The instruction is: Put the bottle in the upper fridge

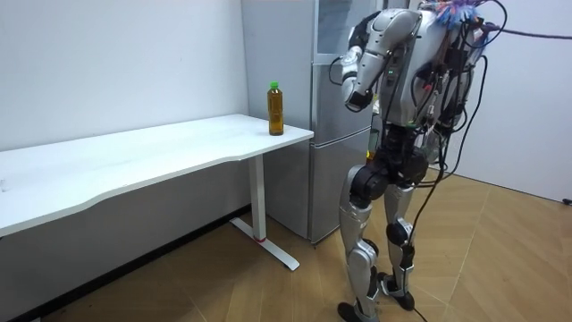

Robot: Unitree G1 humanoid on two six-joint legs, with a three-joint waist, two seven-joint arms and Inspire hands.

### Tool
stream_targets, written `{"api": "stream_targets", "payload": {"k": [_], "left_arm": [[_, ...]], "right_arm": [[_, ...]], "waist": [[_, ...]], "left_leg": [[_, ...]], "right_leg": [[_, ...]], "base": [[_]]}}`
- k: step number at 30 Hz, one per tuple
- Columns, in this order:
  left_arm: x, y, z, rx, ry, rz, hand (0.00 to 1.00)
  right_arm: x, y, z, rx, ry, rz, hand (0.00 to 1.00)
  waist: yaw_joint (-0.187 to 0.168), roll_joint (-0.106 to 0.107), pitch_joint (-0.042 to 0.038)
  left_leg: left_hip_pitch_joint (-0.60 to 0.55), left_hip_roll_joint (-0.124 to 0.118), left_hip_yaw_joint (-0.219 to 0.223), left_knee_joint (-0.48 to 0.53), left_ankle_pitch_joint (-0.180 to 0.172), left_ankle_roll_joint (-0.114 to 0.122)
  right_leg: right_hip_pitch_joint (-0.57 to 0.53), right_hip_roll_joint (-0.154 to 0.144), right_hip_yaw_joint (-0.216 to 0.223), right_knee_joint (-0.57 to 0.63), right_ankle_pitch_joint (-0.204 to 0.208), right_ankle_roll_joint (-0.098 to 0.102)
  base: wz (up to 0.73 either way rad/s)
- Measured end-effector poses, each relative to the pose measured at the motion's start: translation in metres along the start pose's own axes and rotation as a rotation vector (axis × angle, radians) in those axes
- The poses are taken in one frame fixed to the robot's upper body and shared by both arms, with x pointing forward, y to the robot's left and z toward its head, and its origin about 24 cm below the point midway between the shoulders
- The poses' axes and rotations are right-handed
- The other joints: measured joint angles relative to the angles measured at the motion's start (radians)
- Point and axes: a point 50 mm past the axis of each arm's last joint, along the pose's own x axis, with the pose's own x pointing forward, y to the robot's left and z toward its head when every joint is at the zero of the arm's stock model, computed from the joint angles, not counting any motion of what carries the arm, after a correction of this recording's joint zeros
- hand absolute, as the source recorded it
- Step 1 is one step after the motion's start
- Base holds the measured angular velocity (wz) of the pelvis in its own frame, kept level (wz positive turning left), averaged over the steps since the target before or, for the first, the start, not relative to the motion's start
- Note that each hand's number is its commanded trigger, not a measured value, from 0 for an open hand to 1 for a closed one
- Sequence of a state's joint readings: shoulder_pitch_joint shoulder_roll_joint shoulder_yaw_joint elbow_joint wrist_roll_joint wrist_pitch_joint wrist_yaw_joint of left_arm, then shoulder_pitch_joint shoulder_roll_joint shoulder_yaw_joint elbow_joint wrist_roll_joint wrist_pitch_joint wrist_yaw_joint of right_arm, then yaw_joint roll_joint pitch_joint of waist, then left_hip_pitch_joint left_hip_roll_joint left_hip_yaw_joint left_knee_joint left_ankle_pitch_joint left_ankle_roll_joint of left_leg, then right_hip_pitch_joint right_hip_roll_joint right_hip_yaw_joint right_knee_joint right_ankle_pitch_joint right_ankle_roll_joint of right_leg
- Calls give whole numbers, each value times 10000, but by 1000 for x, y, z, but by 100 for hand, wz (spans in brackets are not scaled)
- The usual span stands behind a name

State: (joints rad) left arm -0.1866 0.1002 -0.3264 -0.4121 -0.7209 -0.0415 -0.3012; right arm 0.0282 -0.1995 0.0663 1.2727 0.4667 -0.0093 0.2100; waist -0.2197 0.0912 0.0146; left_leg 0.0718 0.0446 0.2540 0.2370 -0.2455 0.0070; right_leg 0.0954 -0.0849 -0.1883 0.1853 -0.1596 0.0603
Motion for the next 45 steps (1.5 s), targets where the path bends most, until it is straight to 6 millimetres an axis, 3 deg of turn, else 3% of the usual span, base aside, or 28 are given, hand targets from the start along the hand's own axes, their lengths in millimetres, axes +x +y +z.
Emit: {"api": "stream_targets", "payload": {"k": [9, 20, 31, 45], "left_arm": [[3, -14, -17, -110, 1649, -1851, 0], [4, -12, -22, 343, 2429, -2144, 0], [1, -10, -26, 688, 2903, -2385, 0], [2, -10, -26, 738, 2910, -2289, 0]], "right_arm": [[1, 2, 4, -38, -125, 55, 0], [1, 3, 6, 7, -194, 110, 0], [1, 5, 6, 36, -155, 281, 0], [1, 5, 5, 48, -123, 299, 0]], "waist": [[-260, 28, 10], [-453, -15, 37], [-506, -94, 75], [-431, -116, 43]], "left_leg": [[131, 36, 444, -141, 10, -16], [250, 37, 706, -164, 11, -19], [230, 36, 699, -164, 11, -20], [190, 36, 558, -148, 13, -23]], "right_leg": [[-201, 65, 423, -8, -1, 0], [-266, 78, 634, -153, -4, 6], [-267, 81, 616, -195, -8, 10], [-244, 80, 489, -168, -6, 8]], "base": [[-15], [-8], [0], [2]]}}
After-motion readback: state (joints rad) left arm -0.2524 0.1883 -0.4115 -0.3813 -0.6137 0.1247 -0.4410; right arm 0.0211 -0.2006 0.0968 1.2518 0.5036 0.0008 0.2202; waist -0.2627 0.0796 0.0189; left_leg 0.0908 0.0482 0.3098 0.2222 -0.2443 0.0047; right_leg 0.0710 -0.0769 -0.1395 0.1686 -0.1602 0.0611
